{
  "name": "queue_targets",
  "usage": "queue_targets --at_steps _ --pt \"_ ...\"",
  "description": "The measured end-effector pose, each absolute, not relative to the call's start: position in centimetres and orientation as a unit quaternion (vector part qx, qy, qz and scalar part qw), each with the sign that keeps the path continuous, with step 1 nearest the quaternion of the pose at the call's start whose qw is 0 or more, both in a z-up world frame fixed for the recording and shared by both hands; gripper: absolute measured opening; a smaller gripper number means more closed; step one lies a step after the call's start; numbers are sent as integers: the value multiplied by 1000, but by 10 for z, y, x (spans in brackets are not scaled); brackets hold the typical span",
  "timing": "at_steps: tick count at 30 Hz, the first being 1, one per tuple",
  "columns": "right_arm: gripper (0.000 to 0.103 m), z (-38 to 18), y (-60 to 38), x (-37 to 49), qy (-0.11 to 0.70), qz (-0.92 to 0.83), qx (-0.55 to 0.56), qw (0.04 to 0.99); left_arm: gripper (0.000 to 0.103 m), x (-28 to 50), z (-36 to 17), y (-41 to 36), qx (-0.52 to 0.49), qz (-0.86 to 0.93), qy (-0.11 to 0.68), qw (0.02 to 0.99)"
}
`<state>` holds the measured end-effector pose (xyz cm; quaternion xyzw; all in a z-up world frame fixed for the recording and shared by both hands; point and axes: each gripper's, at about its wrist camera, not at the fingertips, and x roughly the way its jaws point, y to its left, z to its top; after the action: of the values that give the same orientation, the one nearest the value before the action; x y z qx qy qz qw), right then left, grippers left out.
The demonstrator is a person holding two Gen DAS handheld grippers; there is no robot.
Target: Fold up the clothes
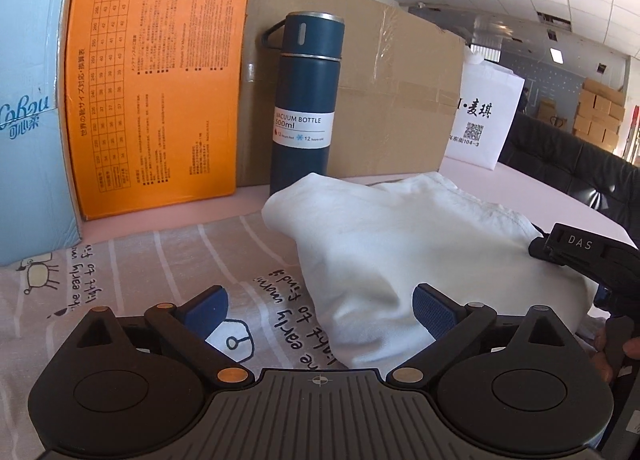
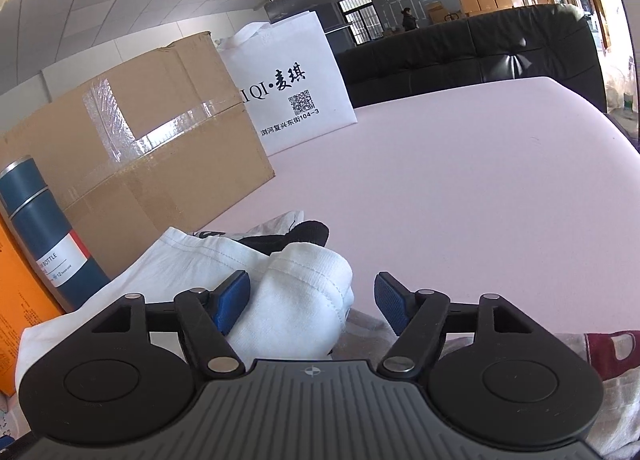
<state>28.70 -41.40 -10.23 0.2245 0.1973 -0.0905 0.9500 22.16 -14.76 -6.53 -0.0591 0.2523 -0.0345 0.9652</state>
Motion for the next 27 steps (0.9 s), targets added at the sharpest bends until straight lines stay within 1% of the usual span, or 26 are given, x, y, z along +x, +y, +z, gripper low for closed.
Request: queue_targets --at_steps 4,10,13,18,27 --pt "77 -103 -413 287 196 -88 224 951 100 200 -55 -129 -78 -31 242 967" --pt "82 -101 -408 284 188 -81 216 955 101 151 -35 -93 -88 -16 221 971" --pt "83 -98 -406 278 172 -87 211 958 101 131 -28 -80 -89 -12 214 973" --pt "87 -91 -405 254 104 -116 213 965 101 102 -17 -64 -108 -16 197 974" --pt "87 -49 -393 182 41 -102 208 972 102 62 3 -57 -130 -51 162 977"
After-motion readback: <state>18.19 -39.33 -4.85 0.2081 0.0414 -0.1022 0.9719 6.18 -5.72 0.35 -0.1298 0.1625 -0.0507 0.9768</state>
